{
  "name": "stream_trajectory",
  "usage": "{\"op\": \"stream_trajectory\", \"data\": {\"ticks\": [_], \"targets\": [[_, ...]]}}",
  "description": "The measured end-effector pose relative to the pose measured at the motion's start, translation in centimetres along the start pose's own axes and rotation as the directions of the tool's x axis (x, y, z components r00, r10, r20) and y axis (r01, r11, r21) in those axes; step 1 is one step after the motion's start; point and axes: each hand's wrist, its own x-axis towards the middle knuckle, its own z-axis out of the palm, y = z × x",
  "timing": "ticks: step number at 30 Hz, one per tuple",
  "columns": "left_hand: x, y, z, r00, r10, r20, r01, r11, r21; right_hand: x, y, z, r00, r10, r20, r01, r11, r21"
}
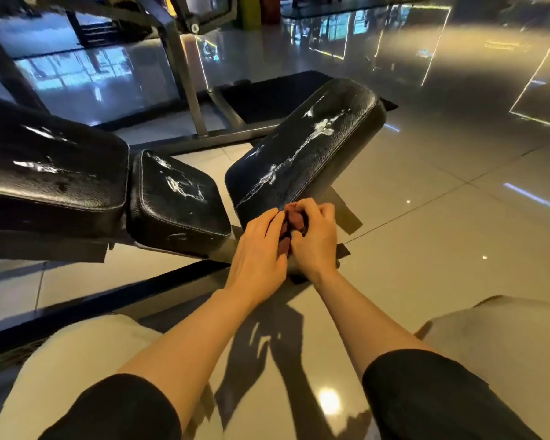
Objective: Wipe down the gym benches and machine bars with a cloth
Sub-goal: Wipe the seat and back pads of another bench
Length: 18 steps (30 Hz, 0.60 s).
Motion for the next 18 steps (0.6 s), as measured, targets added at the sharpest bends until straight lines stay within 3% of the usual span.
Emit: {"op": "stream_trajectory", "data": {"ticks": [2, 6, 9, 12, 15, 18], "targets": [[-0.2, -0.5, -0.2, 1.000, 0.004, 0.016, -0.004, 1.000, -0.007, -0.3, 0.0, -0.3, 0.998, 0.050, -0.040, -0.047, 0.997, 0.060], [0.0, -1.3, -0.4, 0.999, -0.004, 0.036, 0.004, 1.000, 0.001, 1.8, -0.3, -2.6, 0.914, 0.197, -0.354, -0.138, 0.973, 0.185], [0.0, -1.5, -0.4, 0.999, -0.003, 0.051, 0.004, 1.000, -0.009, 2.6, 0.0, -2.8, 0.956, 0.129, -0.263, -0.079, 0.978, 0.191], [-0.1, -1.7, -0.3, 0.998, 0.006, 0.062, -0.005, 1.000, -0.005, 1.1, 0.5, -1.1, 1.000, -0.013, -0.027, 0.016, 0.994, 0.107], [0.0, -1.7, -0.3, 0.999, -0.012, 0.049, 0.012, 1.000, -0.008, -0.9, 0.9, 0.0, 0.982, -0.033, 0.187, 0.019, 0.997, 0.076], [0.2, -1.5, -0.5, 0.999, -0.003, 0.052, 0.004, 1.000, -0.021, -1.0, 0.7, -0.2, 0.999, -0.008, 0.053, 0.002, 0.994, 0.113]]}}
